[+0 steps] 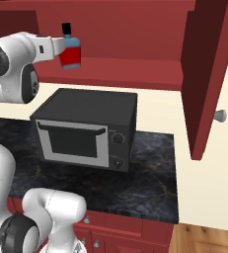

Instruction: Get the candle and the liquor from the cabinet and move them to the dining counter.

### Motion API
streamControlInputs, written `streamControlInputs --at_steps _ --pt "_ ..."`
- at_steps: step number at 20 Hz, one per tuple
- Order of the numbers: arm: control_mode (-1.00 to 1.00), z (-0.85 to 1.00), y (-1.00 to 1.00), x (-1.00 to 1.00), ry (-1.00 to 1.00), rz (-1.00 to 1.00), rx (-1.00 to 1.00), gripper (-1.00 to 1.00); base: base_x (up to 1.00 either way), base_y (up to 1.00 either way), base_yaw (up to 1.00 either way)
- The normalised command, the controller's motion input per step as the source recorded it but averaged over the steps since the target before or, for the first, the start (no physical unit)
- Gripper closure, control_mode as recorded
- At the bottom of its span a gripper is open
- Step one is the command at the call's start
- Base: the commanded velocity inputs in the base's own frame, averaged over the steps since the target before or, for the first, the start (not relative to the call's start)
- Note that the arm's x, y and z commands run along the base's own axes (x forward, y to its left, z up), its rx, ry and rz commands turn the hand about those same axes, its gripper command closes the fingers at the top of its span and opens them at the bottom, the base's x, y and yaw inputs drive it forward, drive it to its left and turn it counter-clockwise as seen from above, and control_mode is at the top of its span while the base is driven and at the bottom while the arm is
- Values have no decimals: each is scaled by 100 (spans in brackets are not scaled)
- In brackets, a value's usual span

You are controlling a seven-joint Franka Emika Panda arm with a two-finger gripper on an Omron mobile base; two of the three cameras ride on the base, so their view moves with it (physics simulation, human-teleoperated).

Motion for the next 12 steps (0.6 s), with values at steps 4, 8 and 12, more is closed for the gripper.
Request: streamControlInputs --at_steps 4,8,12 --pt "-100 0 0 12 0 0 0 -100 0 0 0" --pt "-100 0 0 29 0 0 0 -100 0 0 0" --pt "-100 0 0 37 0 0 0 -100 0 0 0"
